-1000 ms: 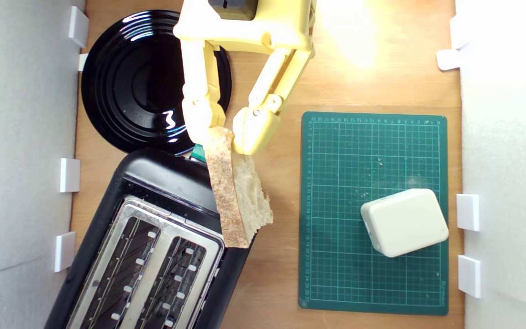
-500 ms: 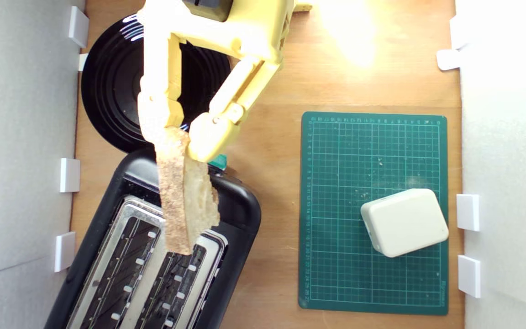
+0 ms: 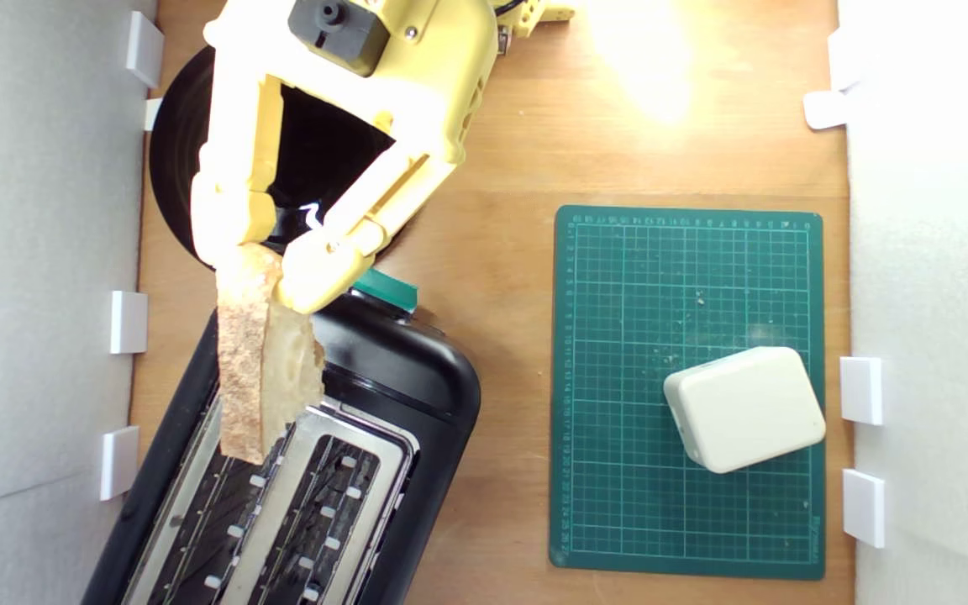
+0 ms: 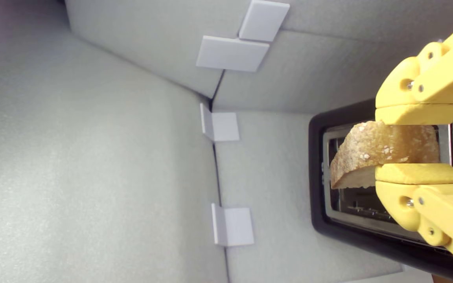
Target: Pick bread and place in toaster
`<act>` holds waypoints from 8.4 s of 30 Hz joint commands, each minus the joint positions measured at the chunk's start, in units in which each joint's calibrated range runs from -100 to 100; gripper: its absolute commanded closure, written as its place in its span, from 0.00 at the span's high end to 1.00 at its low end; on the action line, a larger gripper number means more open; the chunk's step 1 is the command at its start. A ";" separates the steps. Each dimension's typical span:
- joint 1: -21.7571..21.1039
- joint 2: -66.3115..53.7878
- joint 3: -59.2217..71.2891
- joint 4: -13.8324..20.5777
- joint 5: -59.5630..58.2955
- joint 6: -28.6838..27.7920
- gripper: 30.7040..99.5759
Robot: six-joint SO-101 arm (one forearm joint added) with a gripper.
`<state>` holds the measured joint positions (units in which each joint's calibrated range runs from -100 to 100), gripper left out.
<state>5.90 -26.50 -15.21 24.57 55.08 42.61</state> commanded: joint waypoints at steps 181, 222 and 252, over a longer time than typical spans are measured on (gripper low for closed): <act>-10.01 2.04 -12.62 -22.57 -10.80 -28.57 0.69; -22.91 -47.79 83.89 -21.30 -10.80 -39.13 0.25; -20.25 -72.08 113.76 -21.48 -10.03 -31.76 0.16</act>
<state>-14.87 -98.32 98.34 2.71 44.92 10.63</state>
